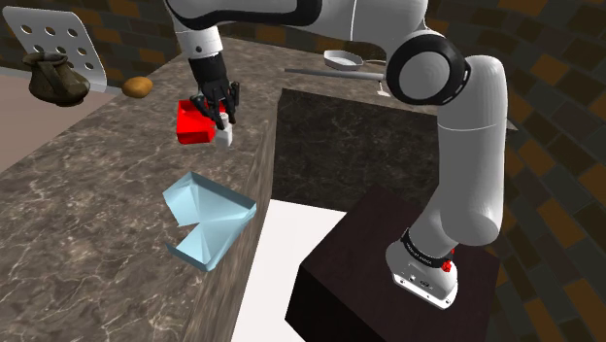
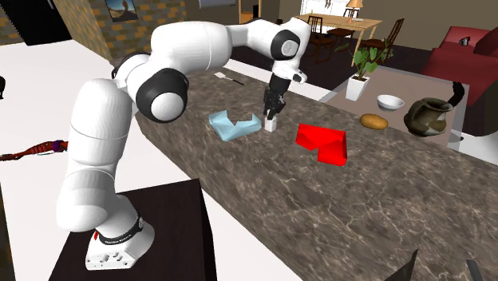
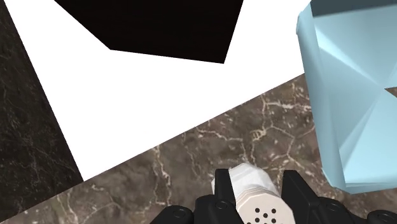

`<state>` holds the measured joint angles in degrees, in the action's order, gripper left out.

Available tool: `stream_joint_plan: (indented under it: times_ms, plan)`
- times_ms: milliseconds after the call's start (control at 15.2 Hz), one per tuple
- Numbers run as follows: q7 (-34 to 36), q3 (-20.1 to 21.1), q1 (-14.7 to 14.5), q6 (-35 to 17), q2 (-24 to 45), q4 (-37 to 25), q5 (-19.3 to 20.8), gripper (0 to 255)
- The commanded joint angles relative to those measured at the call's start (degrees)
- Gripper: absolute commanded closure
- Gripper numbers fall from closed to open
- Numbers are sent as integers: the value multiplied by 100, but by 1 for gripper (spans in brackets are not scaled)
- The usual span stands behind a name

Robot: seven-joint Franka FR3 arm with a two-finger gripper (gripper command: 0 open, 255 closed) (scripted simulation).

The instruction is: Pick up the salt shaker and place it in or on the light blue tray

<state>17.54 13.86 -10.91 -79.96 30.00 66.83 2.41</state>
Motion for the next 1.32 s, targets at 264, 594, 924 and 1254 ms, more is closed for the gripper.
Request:
stream_joint_plan:
  times_ms: [264, 594, 924, 1254]
  plan:
    - [26, 2, -68, 581, 168, -748, 27, 255]
    - [364, 106, -280, 600, -37, -582, -59, 255]
    - [941, 288, -645, 548, -279, -334, -188, 255]
    - [1545, 469, -1061, 582, -335, -370, -279, 255]
